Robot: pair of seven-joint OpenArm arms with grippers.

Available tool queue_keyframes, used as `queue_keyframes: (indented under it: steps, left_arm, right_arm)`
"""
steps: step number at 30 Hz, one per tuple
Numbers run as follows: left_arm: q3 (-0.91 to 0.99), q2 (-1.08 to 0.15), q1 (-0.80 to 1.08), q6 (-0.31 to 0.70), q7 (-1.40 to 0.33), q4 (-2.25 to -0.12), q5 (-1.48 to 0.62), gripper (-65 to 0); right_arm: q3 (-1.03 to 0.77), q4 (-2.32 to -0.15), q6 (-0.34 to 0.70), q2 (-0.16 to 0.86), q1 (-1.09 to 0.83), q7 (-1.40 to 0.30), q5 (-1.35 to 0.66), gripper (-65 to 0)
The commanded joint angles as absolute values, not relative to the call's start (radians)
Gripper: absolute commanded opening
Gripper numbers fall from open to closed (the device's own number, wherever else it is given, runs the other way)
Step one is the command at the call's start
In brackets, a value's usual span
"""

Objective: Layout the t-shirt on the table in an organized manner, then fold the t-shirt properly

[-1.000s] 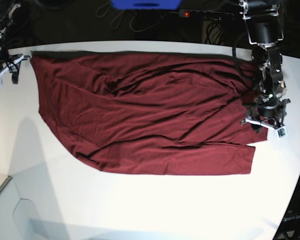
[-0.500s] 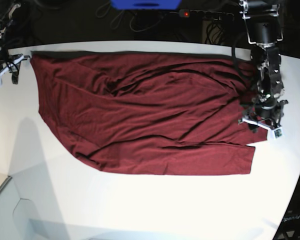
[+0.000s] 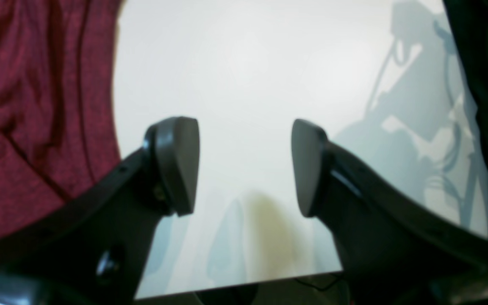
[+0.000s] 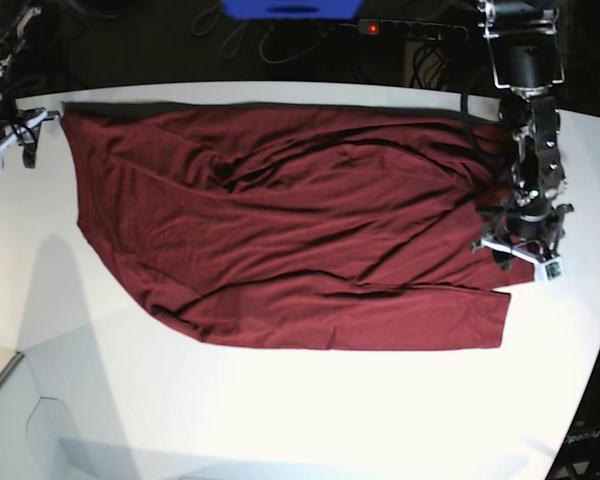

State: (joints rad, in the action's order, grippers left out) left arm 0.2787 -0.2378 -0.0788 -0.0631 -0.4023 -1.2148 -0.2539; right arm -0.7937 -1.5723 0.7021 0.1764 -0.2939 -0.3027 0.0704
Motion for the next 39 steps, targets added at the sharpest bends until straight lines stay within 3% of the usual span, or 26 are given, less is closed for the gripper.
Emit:
queue_keyframes:
  steps: [1,39]
  left_arm:
    - [0.283,-0.254,-0.094,-0.065,-0.38,-1.236,-0.249,-33.1]
    - [0.334,-0.254,-0.119,-0.07,-0.378,-1.162,-0.246,-33.1]
  right_arm:
    - [-0.802,-1.586,0.698,0.193,-0.291,-0.278,0.054,-30.6]
    - [-0.8,-1.586,0.698,0.205,-0.291,-0.278,0.054,-30.6]
